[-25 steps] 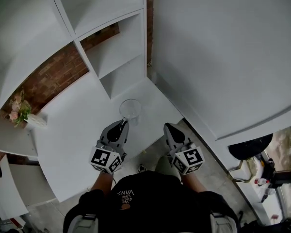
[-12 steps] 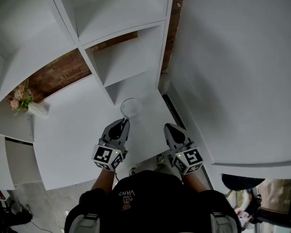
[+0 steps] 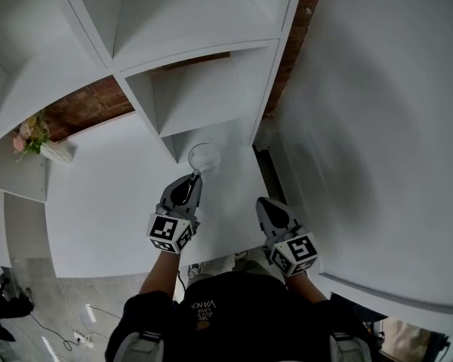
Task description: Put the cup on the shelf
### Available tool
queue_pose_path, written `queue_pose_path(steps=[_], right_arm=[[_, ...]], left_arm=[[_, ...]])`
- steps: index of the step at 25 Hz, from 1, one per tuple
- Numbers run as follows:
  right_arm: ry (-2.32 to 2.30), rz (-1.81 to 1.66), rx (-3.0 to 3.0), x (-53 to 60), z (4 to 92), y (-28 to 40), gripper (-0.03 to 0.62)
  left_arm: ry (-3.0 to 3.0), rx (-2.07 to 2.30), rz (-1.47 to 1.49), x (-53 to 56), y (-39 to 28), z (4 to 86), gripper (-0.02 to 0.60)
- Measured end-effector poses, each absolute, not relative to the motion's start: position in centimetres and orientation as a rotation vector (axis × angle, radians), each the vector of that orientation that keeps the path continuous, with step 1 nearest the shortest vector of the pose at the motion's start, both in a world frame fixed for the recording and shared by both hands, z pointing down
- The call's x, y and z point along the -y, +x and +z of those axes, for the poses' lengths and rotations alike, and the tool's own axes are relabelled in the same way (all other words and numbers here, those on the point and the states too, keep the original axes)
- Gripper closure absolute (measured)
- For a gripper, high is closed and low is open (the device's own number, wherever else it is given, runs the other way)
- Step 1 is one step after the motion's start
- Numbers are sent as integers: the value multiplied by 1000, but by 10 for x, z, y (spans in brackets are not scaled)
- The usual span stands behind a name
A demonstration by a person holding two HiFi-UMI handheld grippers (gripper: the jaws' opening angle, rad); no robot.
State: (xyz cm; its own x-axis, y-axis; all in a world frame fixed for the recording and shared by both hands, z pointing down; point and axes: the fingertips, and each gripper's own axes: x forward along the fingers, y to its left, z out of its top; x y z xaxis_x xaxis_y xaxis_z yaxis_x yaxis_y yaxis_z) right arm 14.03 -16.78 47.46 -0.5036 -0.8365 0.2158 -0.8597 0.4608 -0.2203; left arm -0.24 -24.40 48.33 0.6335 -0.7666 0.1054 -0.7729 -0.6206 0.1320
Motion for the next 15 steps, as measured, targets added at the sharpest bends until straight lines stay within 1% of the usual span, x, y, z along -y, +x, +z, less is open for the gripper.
queue_pose_path(steps=[15], right_arm=[[1341,515,2658,185,515,145,595]], left_arm=[[2585,1409,142,302,15,554,554]])
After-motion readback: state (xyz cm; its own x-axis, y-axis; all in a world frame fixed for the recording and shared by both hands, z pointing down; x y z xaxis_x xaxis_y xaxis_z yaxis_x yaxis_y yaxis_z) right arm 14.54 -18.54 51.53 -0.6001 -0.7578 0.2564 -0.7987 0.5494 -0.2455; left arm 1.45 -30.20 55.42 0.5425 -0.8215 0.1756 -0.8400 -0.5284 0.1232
